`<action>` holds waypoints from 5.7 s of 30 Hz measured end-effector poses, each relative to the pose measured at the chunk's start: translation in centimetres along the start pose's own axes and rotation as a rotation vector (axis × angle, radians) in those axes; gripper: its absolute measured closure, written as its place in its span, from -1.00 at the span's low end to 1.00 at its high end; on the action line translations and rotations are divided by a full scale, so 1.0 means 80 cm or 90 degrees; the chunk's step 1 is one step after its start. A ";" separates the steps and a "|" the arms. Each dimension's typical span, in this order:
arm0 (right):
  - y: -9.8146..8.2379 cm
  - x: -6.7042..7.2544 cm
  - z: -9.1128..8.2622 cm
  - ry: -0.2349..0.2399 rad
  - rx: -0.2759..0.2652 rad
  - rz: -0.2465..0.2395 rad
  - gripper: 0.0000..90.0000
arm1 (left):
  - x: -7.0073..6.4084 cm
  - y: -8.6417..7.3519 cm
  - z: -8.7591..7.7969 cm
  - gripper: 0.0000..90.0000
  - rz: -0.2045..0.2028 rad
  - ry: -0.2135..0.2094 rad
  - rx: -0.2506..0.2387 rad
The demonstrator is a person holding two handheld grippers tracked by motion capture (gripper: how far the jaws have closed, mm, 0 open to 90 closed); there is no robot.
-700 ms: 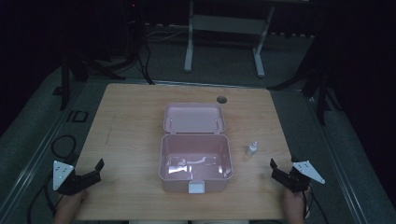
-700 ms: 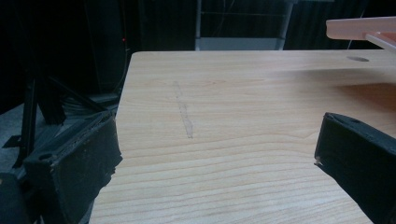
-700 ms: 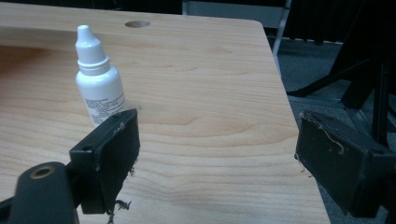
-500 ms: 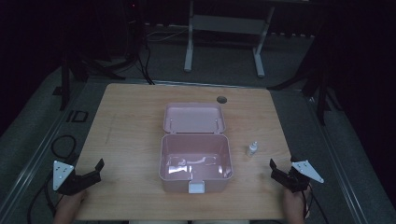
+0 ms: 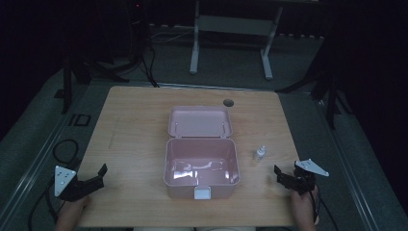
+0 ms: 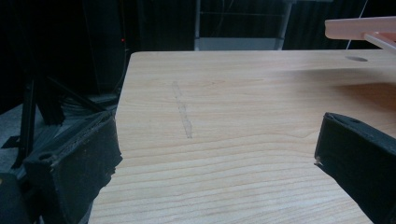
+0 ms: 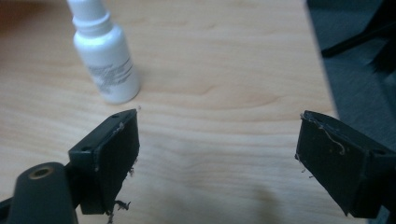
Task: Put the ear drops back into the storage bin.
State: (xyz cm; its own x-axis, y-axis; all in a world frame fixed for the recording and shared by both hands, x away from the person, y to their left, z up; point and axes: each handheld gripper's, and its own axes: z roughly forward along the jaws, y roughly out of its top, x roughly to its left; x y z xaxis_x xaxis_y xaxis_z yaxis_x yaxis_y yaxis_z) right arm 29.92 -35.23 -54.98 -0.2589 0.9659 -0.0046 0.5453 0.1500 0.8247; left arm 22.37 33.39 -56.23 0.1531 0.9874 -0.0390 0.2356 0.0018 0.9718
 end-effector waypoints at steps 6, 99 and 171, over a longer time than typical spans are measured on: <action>0.010 0.002 0.003 0.016 0.072 -0.004 -0.75 | 0.000 0.000 0.000 -0.99 -0.001 -0.002 -0.001; 0.181 0.064 0.122 0.136 0.641 -0.151 -0.55 | 0.001 0.000 0.000 -0.99 0.002 -0.011 0.000; 0.132 0.124 0.066 0.319 0.574 -0.718 0.32 | 0.000 0.000 0.000 -0.99 0.002 -0.010 0.004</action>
State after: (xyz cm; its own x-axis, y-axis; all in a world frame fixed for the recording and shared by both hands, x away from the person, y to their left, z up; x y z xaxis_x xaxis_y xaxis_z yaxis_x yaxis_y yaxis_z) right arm 37.28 -22.98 -49.31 -0.9918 0.1226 -0.0356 0.1252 0.9883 -0.0869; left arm 22.42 33.39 -56.21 0.1691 0.9848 -0.0392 0.2412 -0.0028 0.9705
